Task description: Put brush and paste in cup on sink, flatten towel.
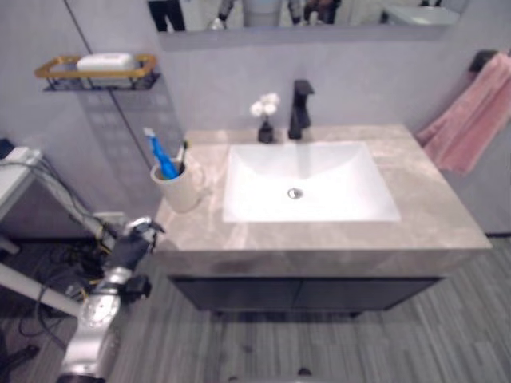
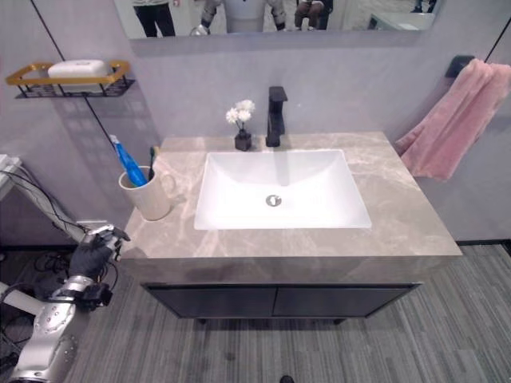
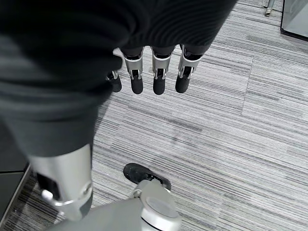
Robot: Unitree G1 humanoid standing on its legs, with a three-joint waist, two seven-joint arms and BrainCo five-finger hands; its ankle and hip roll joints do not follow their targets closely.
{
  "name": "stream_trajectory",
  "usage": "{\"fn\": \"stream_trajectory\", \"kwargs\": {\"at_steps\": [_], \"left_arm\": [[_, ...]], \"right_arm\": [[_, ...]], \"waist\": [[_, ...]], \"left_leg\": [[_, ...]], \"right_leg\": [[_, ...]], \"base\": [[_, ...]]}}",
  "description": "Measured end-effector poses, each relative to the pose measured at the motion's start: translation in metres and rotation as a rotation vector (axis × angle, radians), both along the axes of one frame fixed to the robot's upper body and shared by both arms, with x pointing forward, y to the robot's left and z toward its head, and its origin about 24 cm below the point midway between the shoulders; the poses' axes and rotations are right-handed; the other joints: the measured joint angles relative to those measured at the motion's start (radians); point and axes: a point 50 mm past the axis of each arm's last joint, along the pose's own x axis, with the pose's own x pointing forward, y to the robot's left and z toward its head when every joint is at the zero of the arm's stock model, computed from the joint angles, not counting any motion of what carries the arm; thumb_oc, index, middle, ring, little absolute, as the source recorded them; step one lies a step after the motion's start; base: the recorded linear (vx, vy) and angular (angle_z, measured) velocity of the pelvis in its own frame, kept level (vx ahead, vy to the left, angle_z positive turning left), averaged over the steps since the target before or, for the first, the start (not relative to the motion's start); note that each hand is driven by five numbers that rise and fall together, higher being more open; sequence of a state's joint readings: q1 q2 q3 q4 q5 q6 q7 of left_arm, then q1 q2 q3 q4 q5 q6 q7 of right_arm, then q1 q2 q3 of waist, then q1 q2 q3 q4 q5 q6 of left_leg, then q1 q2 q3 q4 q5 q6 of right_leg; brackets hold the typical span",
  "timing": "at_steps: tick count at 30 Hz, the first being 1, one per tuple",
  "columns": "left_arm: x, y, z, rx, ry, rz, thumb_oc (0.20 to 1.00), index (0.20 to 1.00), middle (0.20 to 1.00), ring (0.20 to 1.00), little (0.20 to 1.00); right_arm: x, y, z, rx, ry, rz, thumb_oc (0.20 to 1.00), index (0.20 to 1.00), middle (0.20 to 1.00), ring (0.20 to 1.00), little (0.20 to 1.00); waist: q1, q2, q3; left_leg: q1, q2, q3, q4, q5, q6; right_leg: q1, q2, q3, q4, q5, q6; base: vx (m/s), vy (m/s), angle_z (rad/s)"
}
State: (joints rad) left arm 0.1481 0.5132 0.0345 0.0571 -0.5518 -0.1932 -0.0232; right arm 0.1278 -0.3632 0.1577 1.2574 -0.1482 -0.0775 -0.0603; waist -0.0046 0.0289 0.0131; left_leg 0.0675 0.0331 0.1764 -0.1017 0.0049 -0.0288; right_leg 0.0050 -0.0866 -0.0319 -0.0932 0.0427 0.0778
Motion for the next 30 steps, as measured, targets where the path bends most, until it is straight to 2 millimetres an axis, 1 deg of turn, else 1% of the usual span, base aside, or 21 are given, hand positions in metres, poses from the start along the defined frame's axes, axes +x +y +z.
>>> {"fn": "stream_trajectory", "kwargs": {"at_steps": [1,6,14,17,18,21,25,27,30], "left_arm": [[0.000,0.000,0.000,-0.002,-0.001,0.003,0.200,0.200,0.200,0.200,0.200],[0.004,0.000,0.003,-0.038,-0.020,0.031,0.200,0.200,0.200,0.200,0.200],[0.003,0.008,0.003,-0.054,-0.008,0.067,0.200,0.200,0.200,0.200,0.200],[0.003,0.013,0.006,-0.049,0.001,0.068,0.200,0.200,0.200,0.200,0.200],[0.003,0.015,0.006,-0.077,0.005,0.072,0.200,0.200,0.200,0.200,0.200],[0.003,0.018,0.007,-0.085,0.013,0.070,0.200,0.200,0.200,0.200,0.200],[0.004,0.024,0.012,-0.082,0.017,0.066,0.200,0.200,0.200,0.200,0.200],[0.004,0.024,0.013,-0.097,0.015,0.063,0.200,0.200,0.200,0.200,0.200],[0.004,0.024,0.013,-0.105,0.015,0.052,0.200,0.200,0.200,0.200,0.200]], "right_arm": [[0.003,0.001,0.000,0.002,-0.013,0.002,1.000,1.000,1.000,1.000,1.000],[0.000,-0.002,0.001,0.002,-0.030,-0.062,1.000,1.000,1.000,1.000,1.000],[-0.016,-0.004,0.001,-0.002,0.010,-0.075,1.000,1.000,1.000,1.000,1.000],[-0.015,-0.004,0.001,-0.001,0.009,-0.074,1.000,1.000,1.000,1.000,1.000],[-0.015,-0.004,0.001,-0.002,0.009,-0.073,1.000,1.000,1.000,1.000,1.000],[-0.014,-0.005,0.001,-0.003,0.007,-0.073,1.000,1.000,1.000,1.000,1.000],[-0.014,-0.010,0.003,-0.015,0.008,-0.070,1.000,1.000,1.000,1.000,1.000],[-0.014,-0.014,0.005,-0.026,0.008,-0.069,1.000,1.000,1.000,1.000,1.000],[-0.014,-0.015,0.005,-0.025,0.007,-0.075,1.000,1.000,1.000,1.000,1.000]], "waist": [[-0.004,-0.002,0.001],[-0.006,-0.004,0.005],[-0.007,0.000,0.017],[-0.007,0.000,0.019],[-0.008,0.002,0.020],[-0.008,0.003,0.021],[-0.008,0.009,0.027],[-0.008,0.011,0.027],[-0.009,0.011,0.028]], "left_leg": [[0.000,0.000,0.002,0.001,0.000,0.000],[-0.001,0.002,0.003,-0.001,-0.001,0.000],[-0.006,0.006,-0.001,-0.003,-0.001,0.000],[-0.008,0.006,-0.001,-0.002,-0.001,-0.001],[-0.009,0.006,-0.003,0.000,-0.001,-0.001],[-0.013,0.006,-0.005,0.000,-0.001,-0.001],[-0.015,0.006,-0.007,0.001,-0.001,-0.001],[-0.015,0.006,-0.009,0.000,-0.001,-0.001],[-0.017,0.006,-0.011,-0.002,-0.001,-0.001]], "right_leg": [[-0.001,0.001,0.001,0.000,0.001,0.000],[-0.001,0.002,0.002,0.000,0.000,0.000],[-0.004,0.005,-0.002,0.000,-0.001,-0.002],[-0.006,0.005,-0.004,0.000,0.000,-0.002],[-0.006,0.005,-0.006,0.000,0.000,-0.002],[-0.008,0.005,-0.008,0.000,0.000,-0.002],[-0.007,0.005,-0.011,0.000,0.000,-0.002],[-0.008,0.005,-0.012,0.000,-0.001,-0.002],[-0.010,0.006,-0.014,0.000,-0.002,-0.003]], "base": [[0.04,-0.006,-0.04],[0.02,-0.006,-0.01],[0.01,-0.008,0.00],[0.00,0.000,0.00],[0.00,0.000,0.00],[0.00,0.000,0.00],[0.00,0.000,0.00],[0.00,0.000,0.00],[0.00,0.000,0.00]]}}
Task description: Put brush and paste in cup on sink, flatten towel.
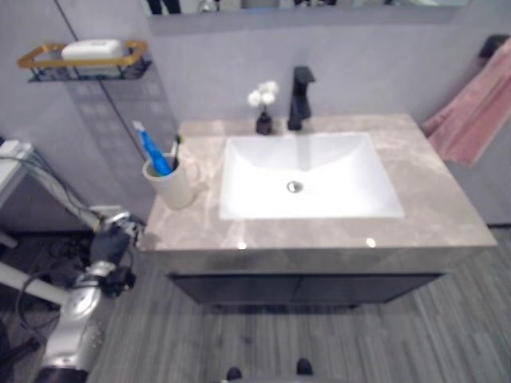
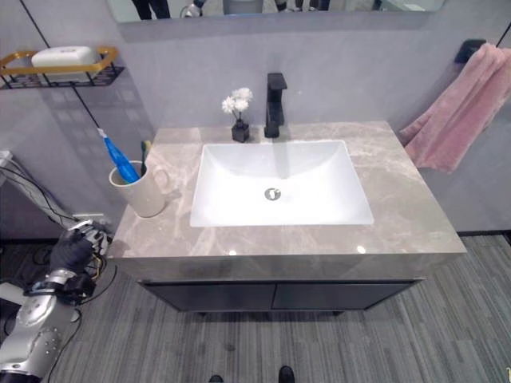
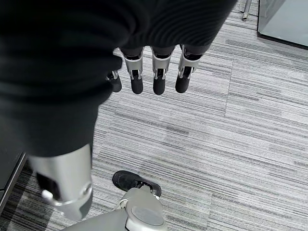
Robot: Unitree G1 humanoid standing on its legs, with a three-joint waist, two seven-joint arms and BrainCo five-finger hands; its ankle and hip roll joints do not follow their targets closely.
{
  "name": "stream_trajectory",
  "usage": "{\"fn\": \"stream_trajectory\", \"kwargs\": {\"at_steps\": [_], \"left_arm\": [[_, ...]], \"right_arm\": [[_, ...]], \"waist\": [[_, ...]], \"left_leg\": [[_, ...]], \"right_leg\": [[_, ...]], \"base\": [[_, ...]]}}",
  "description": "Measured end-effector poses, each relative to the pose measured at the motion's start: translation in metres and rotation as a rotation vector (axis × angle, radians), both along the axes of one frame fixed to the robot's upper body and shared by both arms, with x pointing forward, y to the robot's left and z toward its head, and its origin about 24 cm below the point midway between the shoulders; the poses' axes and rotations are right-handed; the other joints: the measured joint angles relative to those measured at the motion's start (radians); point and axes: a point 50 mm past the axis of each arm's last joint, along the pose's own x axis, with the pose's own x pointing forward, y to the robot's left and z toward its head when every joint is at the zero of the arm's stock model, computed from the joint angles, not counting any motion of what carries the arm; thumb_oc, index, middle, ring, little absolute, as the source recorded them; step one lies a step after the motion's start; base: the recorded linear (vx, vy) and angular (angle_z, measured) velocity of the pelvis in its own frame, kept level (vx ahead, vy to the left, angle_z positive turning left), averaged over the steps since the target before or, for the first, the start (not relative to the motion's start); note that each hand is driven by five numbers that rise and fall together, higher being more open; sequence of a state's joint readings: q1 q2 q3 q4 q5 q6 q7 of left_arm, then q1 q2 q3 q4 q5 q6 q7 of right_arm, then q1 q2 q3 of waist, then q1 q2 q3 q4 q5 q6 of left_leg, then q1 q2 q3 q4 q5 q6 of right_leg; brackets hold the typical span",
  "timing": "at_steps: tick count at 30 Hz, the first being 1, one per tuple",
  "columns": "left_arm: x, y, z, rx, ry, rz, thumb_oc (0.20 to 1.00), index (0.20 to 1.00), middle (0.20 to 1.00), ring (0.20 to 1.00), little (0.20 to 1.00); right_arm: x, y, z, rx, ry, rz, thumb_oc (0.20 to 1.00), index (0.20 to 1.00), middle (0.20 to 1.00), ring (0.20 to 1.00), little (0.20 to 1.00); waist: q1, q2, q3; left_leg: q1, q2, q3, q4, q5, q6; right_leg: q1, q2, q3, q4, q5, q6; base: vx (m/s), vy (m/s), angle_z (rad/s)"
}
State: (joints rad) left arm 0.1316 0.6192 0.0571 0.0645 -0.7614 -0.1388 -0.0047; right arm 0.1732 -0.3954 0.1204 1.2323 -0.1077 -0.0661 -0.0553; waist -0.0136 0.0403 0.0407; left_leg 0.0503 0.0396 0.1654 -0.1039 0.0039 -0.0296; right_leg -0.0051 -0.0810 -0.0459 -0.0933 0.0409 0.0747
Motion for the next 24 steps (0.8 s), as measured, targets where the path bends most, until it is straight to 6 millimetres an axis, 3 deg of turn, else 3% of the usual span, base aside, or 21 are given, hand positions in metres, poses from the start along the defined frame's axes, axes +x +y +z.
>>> {"fn": "stream_trajectory", "kwargs": {"at_steps": [6,18,24], "left_arm": [[0.001,-0.001,0.000,-0.027,0.006,-0.014,0.200,0.200,0.200,0.200,0.200],[0.001,-0.002,-0.001,-0.056,0.003,-0.011,0.200,0.200,0.200,0.200,0.200],[0.001,-0.003,-0.002,-0.066,0.002,-0.006,0.200,0.200,0.200,0.200,0.200]], "right_arm": [[0.000,0.000,0.000,0.001,0.003,-0.002,1.000,1.000,1.000,1.000,1.000],[0.007,-0.003,0.002,-0.003,-0.022,0.006,1.000,1.000,1.000,1.000,1.000],[0.016,-0.014,0.008,-0.022,-0.089,-0.082,1.000,1.000,1.000,1.000,1.000]], "waist": [[-0.004,0.009,0.007],[-0.010,0.065,0.017],[-0.023,0.089,0.026]], "left_leg": [[-0.016,0.000,-0.001,0.004,0.001,0.000],[-0.049,0.002,0.006,0.004,0.003,-0.003],[-0.052,0.003,0.008,0.004,0.003,-0.003]], "right_leg": [[-0.013,0.001,0.000,0.000,0.000,0.000],[-0.048,0.002,0.006,0.000,0.003,-0.002],[-0.056,0.003,0.008,0.000,0.002,-0.002]], "base": [[0.00,0.000,0.00],[0.03,-0.036,-0.02],[0.04,-0.029,-0.01]]}}
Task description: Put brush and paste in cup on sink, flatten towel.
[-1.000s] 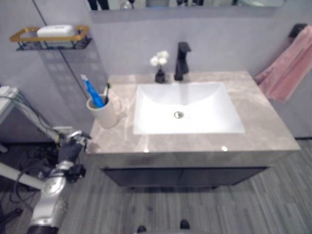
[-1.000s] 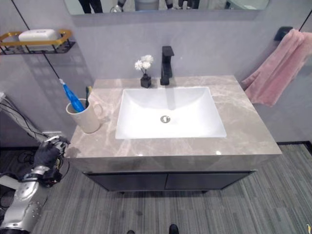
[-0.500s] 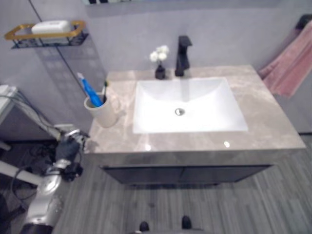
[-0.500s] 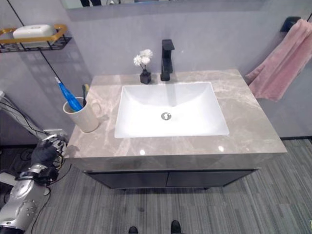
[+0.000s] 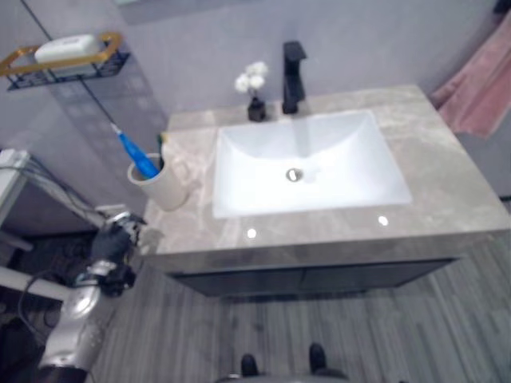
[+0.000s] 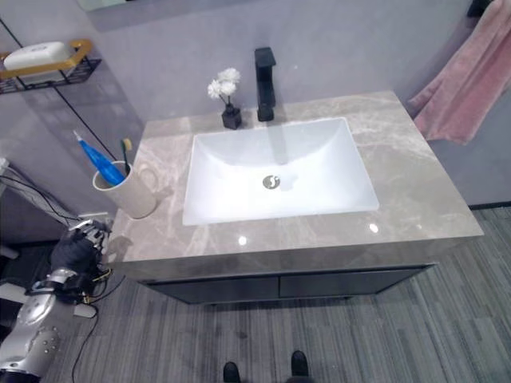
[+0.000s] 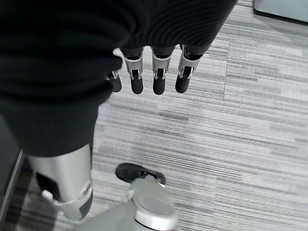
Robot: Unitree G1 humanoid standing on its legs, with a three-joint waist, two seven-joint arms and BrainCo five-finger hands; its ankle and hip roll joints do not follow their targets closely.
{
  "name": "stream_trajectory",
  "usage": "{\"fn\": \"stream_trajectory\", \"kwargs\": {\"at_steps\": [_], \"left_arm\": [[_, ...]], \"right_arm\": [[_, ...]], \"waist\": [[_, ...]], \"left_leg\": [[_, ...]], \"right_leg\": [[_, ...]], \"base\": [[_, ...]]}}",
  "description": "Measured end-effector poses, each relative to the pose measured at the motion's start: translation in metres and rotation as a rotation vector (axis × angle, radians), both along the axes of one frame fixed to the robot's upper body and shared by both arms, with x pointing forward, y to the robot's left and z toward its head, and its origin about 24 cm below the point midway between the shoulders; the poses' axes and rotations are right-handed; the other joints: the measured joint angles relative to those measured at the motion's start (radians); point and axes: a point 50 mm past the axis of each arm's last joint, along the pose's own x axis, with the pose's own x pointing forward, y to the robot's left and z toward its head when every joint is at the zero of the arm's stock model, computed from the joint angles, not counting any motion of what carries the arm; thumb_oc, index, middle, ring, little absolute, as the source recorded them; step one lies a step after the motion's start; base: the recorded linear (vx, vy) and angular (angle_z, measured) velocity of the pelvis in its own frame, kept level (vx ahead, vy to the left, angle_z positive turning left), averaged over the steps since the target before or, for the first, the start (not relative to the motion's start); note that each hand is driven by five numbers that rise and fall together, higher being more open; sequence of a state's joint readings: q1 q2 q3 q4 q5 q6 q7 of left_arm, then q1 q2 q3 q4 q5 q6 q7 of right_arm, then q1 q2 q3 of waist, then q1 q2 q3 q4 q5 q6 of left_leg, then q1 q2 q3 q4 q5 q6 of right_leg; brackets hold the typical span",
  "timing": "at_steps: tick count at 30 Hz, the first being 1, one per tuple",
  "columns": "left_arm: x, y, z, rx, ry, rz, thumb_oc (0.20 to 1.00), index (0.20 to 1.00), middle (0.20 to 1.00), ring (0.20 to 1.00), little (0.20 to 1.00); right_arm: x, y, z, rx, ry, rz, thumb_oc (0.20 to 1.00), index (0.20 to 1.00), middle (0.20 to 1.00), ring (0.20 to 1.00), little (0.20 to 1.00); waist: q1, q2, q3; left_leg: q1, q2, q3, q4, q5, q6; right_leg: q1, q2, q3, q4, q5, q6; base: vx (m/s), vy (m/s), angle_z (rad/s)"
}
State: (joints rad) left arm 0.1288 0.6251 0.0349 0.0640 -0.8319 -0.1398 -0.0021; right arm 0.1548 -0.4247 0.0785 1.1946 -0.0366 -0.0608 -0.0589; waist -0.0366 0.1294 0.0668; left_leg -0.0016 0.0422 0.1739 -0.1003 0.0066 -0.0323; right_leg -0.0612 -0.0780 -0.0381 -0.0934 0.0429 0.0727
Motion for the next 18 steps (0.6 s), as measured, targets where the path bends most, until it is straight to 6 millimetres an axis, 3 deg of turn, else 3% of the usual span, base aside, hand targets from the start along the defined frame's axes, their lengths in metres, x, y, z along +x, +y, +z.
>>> {"fn": "stream_trajectory", "kwargs": {"at_steps": [10,18], "left_arm": [[0.005,0.000,0.003,-0.017,-0.024,0.040,0.200,0.200,0.200,0.200,0.200],[0.025,0.000,0.029,-0.018,-0.132,0.075,0.200,0.200,0.200,0.200,0.200]], "right_arm": [[0.007,-0.005,0.003,-0.013,-0.019,-0.004,1.000,1.000,1.000,1.000,1.000],[0.016,-0.004,0.004,-0.011,-0.047,-0.004,1.000,1.000,1.000,1.000,1.000]], "waist": [[-0.013,-0.003,0.003],[-0.015,-0.024,0.026]], "left_leg": [[-0.059,0.001,0.008,0.001,0.004,-0.002],[-0.106,0.002,0.012,0.001,0.010,-0.003]], "right_leg": [[-0.060,0.003,0.009,0.000,0.007,-0.003],[-0.109,0.004,0.017,0.000,0.016,-0.003]], "base": [[0.01,-0.005,-0.03],[0.03,-0.009,-0.03]]}}
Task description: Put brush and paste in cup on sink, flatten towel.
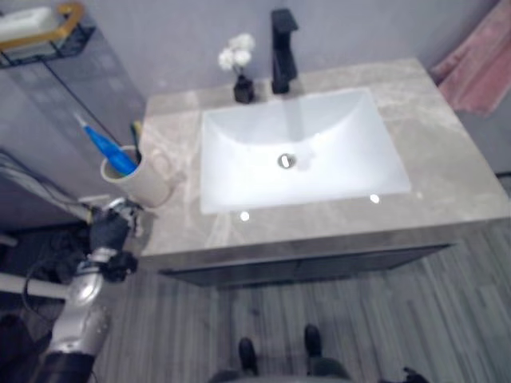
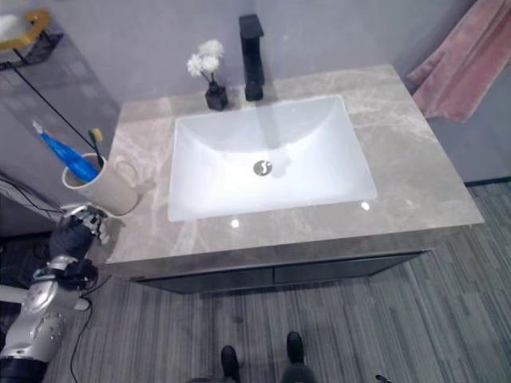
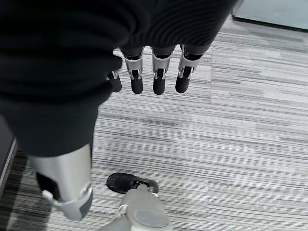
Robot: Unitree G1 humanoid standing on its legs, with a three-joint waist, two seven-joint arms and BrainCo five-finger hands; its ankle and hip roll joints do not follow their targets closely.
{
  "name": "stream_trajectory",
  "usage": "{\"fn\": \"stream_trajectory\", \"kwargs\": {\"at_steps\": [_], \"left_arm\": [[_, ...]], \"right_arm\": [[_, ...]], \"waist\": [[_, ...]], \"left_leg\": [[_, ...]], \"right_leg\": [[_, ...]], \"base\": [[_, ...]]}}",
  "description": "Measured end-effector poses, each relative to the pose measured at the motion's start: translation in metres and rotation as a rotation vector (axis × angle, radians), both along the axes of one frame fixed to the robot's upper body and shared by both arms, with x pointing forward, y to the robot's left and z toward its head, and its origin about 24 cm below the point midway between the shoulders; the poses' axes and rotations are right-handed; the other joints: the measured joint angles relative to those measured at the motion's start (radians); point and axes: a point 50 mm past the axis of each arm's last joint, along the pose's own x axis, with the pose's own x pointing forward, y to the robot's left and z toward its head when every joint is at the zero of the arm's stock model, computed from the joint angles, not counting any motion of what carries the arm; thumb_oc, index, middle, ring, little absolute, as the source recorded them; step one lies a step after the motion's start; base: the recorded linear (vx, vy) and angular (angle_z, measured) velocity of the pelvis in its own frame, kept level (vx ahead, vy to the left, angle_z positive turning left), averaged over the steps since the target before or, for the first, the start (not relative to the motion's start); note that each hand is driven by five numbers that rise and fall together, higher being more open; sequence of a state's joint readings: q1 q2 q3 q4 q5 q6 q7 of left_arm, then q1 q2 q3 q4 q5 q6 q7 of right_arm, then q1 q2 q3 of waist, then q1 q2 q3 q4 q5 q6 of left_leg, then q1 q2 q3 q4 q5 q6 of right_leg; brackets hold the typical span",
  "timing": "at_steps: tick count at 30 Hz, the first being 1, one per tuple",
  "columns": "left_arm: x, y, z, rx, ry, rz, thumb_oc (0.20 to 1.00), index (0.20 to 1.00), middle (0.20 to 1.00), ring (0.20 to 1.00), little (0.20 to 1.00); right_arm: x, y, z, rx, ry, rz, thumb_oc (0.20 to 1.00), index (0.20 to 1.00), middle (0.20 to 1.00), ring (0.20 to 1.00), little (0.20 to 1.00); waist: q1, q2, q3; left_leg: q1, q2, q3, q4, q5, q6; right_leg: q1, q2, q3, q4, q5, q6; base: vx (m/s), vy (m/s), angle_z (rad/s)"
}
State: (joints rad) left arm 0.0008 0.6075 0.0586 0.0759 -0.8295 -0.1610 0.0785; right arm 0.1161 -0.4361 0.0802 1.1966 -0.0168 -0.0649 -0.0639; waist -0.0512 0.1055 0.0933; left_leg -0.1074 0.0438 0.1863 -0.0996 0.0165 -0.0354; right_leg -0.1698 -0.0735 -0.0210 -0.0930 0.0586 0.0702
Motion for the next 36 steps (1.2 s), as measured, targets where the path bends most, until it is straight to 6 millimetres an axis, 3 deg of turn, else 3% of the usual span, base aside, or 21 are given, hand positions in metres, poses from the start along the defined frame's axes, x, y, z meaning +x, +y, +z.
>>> {"fn": "stream_trajectory", "kwargs": {"at_steps": [18,26,31,36], "left_arm": [[0.025,0.008,0.047,0.065,-0.151,0.044,0.200,0.200,0.200,0.200,0.200],[0.021,0.009,0.043,0.071,-0.137,0.038,0.200,0.200,0.200,0.200,0.200],[0.006,0.005,0.032,0.095,-0.093,-0.018,0.200,0.200,0.200,0.200,0.200],[-0.008,0.005,0.017,0.089,-0.036,-0.031,0.200,0.200,0.200,0.200,0.200]], "right_arm": [[0.021,0.003,0.002,0.005,-0.070,-0.022,1.000,1.000,1.000,1.000,1.000],[0.024,0.003,0.003,0.005,-0.078,-0.022,1.000,1.000,1.000,1.000,1.000],[0.024,0.002,0.003,0.007,-0.087,-0.042,1.000,1.000,1.000,1.000,1.000],[0.017,0.002,0.002,0.006,-0.066,-0.048,1.000,1.000,1.000,1.000,1.000]], "waist": [[-0.014,-0.052,0.056],[-0.012,-0.052,0.055],[-0.014,-0.048,0.052],[-0.004,-0.015,0.030]], "left_leg": [[-0.039,0.012,0.041,0.000,0.004,-0.006],[-0.015,0.019,0.037,0.000,0.006,-0.010],[0.017,0.018,0.034,0.000,0.006,-0.010],[0.019,0.018,0.017,0.000,0.012,-0.015]], "right_leg": [[-0.059,0.017,0.040,0.000,0.018,-0.002],[-0.034,0.022,0.035,0.004,0.018,-0.003],[-0.001,0.021,0.033,0.000,0.017,-0.004],[0.009,0.019,0.020,0.000,0.018,-0.006]], "base": [[0.03,-0.017,-0.07],[0.00,-0.003,0.01],[-0.01,0.001,0.01],[-0.04,-0.001,0.09]]}}
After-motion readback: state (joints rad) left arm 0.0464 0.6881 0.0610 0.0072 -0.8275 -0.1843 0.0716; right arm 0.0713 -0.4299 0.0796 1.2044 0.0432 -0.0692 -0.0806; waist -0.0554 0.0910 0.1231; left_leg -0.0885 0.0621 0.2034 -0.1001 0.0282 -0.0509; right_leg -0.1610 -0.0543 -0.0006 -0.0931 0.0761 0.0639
